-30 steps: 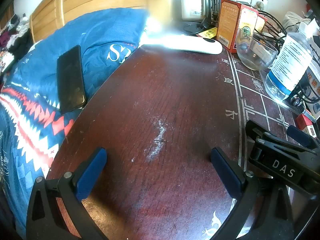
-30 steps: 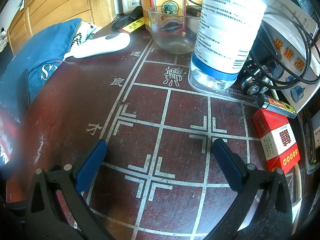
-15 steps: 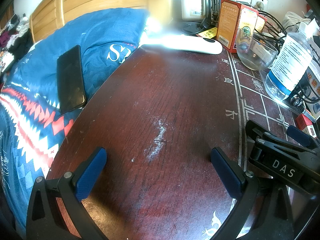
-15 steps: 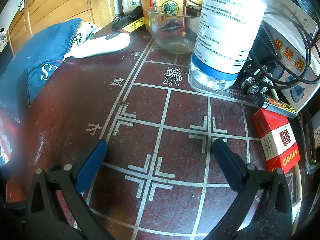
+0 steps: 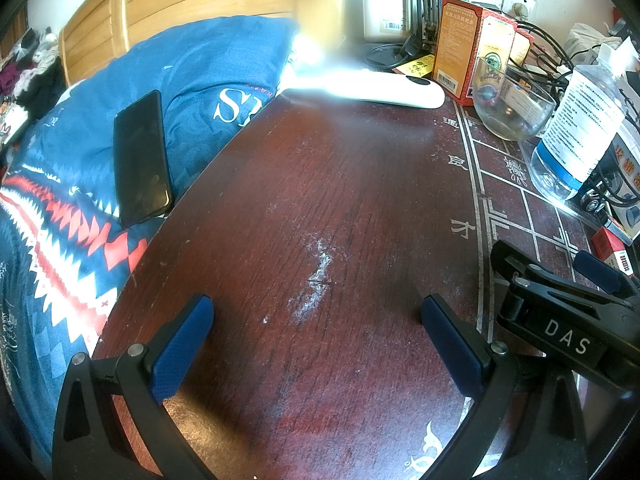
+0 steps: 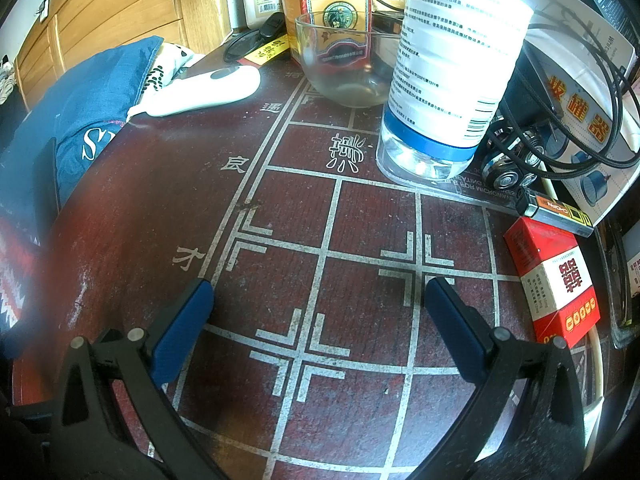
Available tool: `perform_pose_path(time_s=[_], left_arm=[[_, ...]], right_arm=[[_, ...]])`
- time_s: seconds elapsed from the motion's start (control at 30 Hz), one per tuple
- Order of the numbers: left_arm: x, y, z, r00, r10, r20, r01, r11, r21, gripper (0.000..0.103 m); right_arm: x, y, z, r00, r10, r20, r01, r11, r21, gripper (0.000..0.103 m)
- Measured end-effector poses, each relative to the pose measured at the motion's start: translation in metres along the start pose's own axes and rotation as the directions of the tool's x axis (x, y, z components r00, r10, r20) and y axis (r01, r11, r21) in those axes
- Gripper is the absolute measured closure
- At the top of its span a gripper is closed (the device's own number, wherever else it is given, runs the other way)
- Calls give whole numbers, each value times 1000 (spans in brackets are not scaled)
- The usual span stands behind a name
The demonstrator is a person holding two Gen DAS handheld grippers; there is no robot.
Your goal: Fold large clothes
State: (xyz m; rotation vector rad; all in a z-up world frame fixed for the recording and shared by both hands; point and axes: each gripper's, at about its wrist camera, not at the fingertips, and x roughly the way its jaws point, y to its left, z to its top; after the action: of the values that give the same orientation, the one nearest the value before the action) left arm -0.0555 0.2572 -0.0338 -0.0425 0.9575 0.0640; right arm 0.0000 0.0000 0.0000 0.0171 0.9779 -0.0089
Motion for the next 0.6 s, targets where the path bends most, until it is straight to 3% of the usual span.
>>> perform_pose_path(time_s=[0.6], left_arm=[[0,0,0,1000,0,0,0,1000,0,0]], right_arm=[[0,0,0,1000,0,0,0,1000,0,0]])
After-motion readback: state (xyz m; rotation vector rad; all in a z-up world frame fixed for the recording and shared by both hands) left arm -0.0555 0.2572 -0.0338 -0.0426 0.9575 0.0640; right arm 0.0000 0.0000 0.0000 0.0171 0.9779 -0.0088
